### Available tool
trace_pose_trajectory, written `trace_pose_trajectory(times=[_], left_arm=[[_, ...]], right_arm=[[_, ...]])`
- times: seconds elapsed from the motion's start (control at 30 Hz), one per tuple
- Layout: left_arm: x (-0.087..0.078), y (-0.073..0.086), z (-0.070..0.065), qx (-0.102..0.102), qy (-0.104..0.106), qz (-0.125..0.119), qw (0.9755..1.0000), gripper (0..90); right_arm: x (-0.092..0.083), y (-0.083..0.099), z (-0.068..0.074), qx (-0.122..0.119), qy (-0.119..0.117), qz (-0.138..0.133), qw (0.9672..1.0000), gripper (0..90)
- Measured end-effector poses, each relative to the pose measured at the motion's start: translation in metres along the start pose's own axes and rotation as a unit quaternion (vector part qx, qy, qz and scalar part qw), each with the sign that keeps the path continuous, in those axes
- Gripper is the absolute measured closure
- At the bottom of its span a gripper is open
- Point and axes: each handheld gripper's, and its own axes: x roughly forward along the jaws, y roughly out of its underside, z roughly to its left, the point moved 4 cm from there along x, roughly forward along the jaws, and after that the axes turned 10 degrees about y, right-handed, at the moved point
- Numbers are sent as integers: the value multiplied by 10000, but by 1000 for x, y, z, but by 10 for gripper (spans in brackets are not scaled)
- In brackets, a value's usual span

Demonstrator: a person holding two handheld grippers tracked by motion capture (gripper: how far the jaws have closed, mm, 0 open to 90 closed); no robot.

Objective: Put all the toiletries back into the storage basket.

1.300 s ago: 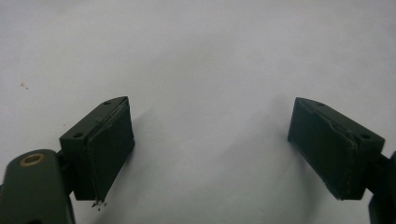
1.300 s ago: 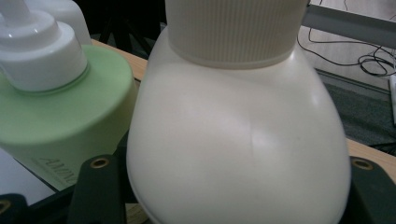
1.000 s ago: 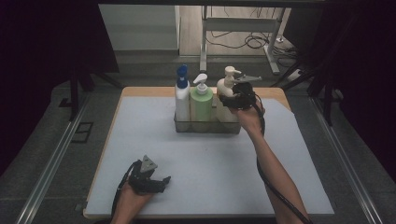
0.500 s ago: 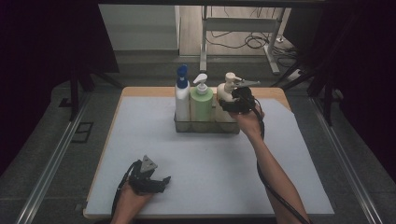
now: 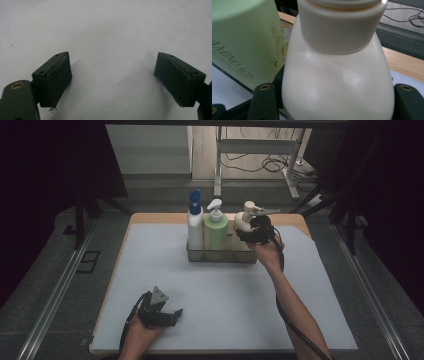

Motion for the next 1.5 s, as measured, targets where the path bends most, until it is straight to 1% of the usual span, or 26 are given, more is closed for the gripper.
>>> trace_pose_trajectory(times=[0.07, 0.27, 0.37, 0.47, 0.7, 1.0, 1.13, 1.23, 1.37, 1.5], left_arm=[[0, 0, 0, 2, 0, 1, 10000, 141], [0, 0, 0, 2, 0, 1, 10000, 141], [0, 0, 0, 0, 1, 0, 10000, 141], [0, 0, 0, 1, 0, 0, 10000, 141], [0, 0, 0, 2, -2, 0, 10000, 141], [0, 0, 0, 2, -4, 0, 10000, 141], [0, 0, 0, -9, -3, -3, 10000, 141], [0, 0, 0, 2, -5, 9, 10000, 141], [0, 0, 0, 3, -7, 4, 10000, 141], [0, 0, 0, 3, -7, 5, 10000, 141]], right_arm=[[0, 0, -1, 45, -19, -2, 10000, 362], [1, 0, -1, 20, -40, 8, 10000, 357], [2, 1, -1, -16, -46, -18, 10000, 354], [1, 2, -2, -55, -64, 10, 10000, 351], [-4, 7, -1, -237, -57, 11, 9997, 324], [-14, 14, -5, -206, -158, -13, 9997, 326], [-19, 19, -8, -224, -193, 38, 9996, 339], [-23, 22, -10, -192, -230, 46, 9995, 350], [-30, 27, -14, -162, -300, 57, 9994, 388], [-36, 31, -17, -181, -393, 50, 9991, 434]])
